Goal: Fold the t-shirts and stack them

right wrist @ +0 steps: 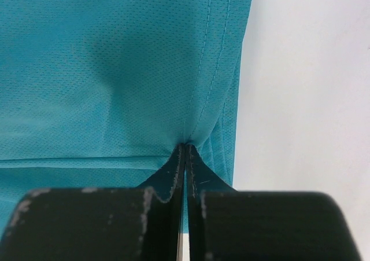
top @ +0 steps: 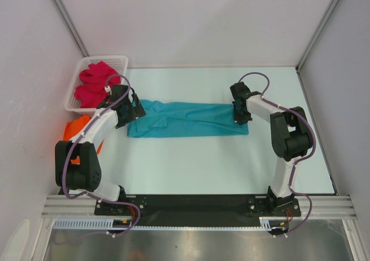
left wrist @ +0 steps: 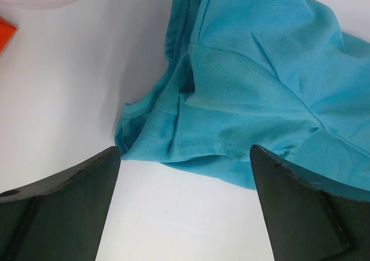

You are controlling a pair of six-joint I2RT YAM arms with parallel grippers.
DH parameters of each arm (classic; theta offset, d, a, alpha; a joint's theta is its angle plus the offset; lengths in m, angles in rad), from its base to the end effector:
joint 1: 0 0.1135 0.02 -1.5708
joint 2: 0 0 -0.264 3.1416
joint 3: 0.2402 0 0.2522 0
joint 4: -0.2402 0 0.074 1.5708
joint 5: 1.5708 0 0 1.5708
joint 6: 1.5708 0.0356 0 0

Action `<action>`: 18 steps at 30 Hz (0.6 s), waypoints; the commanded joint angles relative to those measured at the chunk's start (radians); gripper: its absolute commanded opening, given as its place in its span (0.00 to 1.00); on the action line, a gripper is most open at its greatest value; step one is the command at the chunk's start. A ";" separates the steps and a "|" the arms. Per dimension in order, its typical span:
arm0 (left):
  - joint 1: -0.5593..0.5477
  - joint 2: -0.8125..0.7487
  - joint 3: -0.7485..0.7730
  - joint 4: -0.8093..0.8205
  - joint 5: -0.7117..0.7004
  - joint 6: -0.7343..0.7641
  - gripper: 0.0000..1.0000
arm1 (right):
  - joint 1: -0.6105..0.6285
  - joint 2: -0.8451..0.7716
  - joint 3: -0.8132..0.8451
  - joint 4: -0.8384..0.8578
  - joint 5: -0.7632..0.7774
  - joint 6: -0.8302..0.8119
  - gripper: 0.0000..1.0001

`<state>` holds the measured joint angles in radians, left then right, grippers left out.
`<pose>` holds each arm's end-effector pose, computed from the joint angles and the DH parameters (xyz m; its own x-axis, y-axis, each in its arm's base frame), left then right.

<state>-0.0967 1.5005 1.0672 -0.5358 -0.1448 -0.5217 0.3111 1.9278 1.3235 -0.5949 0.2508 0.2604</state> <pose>0.3098 -0.0249 0.2384 -0.7185 -0.4258 -0.5500 -0.3965 0.9004 -0.1790 0.3714 0.1101 0.1700 -0.9114 -0.0310 -0.4104 0.0248 0.9912 -0.1300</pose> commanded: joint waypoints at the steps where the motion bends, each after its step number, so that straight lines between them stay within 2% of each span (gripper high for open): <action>1: 0.006 -0.019 -0.006 0.027 0.014 0.015 1.00 | 0.006 -0.061 0.013 0.003 0.022 -0.012 0.00; 11: 0.005 -0.025 -0.009 0.027 0.019 0.015 1.00 | 0.022 -0.113 0.057 -0.051 0.076 -0.032 0.00; 18: 0.005 -0.029 -0.012 0.028 0.022 0.015 1.00 | 0.025 -0.156 0.017 -0.065 0.114 -0.032 0.00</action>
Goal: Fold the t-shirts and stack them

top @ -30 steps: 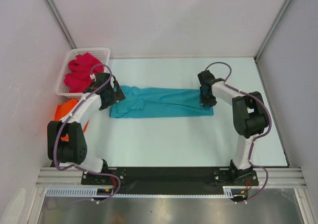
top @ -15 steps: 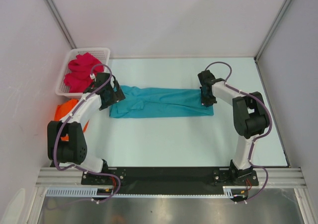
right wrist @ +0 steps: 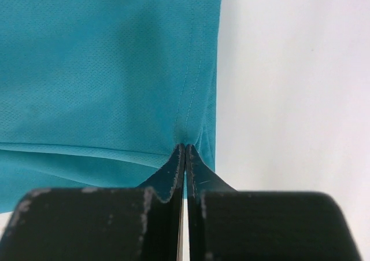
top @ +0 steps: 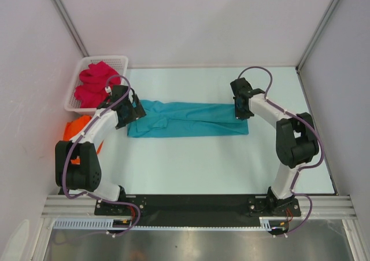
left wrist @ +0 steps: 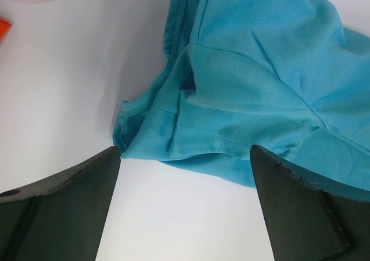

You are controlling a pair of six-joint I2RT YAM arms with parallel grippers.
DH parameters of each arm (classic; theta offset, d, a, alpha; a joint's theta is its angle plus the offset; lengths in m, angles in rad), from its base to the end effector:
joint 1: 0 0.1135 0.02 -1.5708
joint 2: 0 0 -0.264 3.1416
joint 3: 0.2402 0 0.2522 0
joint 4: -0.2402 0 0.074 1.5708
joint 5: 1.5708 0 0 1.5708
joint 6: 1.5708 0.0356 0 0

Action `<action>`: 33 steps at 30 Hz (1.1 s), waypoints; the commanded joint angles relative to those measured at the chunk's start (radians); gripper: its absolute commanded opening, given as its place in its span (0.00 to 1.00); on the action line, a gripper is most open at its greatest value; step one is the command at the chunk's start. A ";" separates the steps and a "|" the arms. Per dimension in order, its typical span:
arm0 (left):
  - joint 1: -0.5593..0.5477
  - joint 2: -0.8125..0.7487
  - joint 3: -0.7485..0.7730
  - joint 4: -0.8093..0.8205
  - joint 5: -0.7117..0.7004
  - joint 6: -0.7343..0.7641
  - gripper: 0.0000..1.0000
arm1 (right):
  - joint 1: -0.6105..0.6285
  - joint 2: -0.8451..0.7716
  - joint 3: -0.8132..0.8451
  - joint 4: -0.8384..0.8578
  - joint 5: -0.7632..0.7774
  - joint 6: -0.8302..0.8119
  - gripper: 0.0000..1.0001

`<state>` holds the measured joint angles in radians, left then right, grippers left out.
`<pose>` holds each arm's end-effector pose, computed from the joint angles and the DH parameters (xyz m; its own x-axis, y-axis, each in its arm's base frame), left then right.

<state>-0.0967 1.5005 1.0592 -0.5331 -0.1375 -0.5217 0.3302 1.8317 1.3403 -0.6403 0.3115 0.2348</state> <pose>0.3090 -0.0251 0.2361 -0.7234 -0.4258 -0.5435 -0.3939 0.9010 -0.1816 0.3614 0.1123 0.2082 -0.8759 -0.0661 -0.4780 0.0189 0.9851 -0.1709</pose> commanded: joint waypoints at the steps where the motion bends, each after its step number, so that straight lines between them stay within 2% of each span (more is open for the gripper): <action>1: 0.006 -0.031 -0.004 0.024 0.016 0.015 1.00 | 0.006 -0.071 -0.009 -0.019 0.067 -0.006 0.00; 14: 0.005 -0.046 0.001 0.007 0.024 0.020 1.00 | 0.006 -0.074 -0.104 -0.012 0.110 0.006 0.00; 18: 0.006 -0.036 0.001 0.002 0.027 0.020 1.00 | 0.010 -0.063 -0.098 -0.018 0.106 0.009 0.32; 24: 0.005 -0.013 0.001 -0.018 -0.002 0.006 1.00 | 0.018 -0.071 -0.069 -0.028 0.103 0.006 0.35; 28: 0.005 0.000 -0.010 -0.051 -0.094 -0.035 1.00 | 0.026 -0.078 -0.029 -0.039 0.094 0.001 0.35; 33: 0.005 0.027 -0.054 -0.042 -0.117 -0.084 1.00 | 0.050 -0.084 0.020 -0.050 0.077 -0.005 0.35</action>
<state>-0.0967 1.5040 1.0393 -0.5655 -0.2028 -0.5518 0.3584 1.7817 1.2930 -0.6842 0.3916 0.2344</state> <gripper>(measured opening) 0.996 0.349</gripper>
